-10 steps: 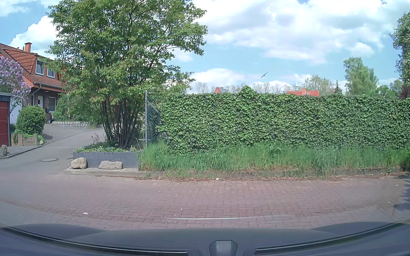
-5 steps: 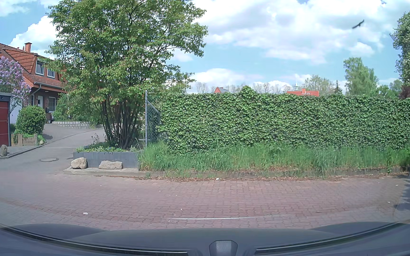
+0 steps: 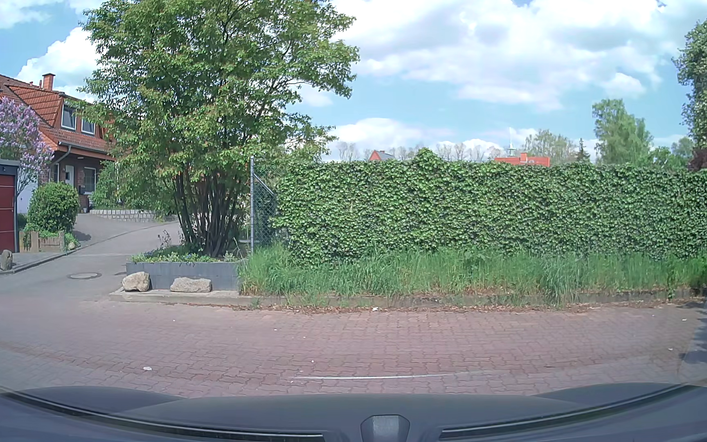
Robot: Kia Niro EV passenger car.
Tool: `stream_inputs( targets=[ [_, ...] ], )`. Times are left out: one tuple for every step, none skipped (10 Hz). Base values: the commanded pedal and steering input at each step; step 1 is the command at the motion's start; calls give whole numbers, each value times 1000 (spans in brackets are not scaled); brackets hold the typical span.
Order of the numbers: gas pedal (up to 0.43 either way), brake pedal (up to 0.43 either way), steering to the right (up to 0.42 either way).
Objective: Follow the waypoints while adhering to traffic rules and regulations
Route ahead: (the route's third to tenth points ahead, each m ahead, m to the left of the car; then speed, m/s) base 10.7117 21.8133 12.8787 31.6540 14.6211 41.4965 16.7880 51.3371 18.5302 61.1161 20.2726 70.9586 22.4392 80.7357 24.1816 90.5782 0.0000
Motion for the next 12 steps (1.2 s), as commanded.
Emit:
stream_inputs(
  targets=[
    [0, 213, -9],
    [0, 213, -9],
    [0, 213, -9],
    [0, 213, -8],
    [0, 213, -7],
    [0, 213, -6],
    [0, 201, -6],
    [0, 195, -5],
    [0, 195, 0],
    [0, 189, 0],
    [0, 177, 0],
    [0, 177, 0]
  ],
)
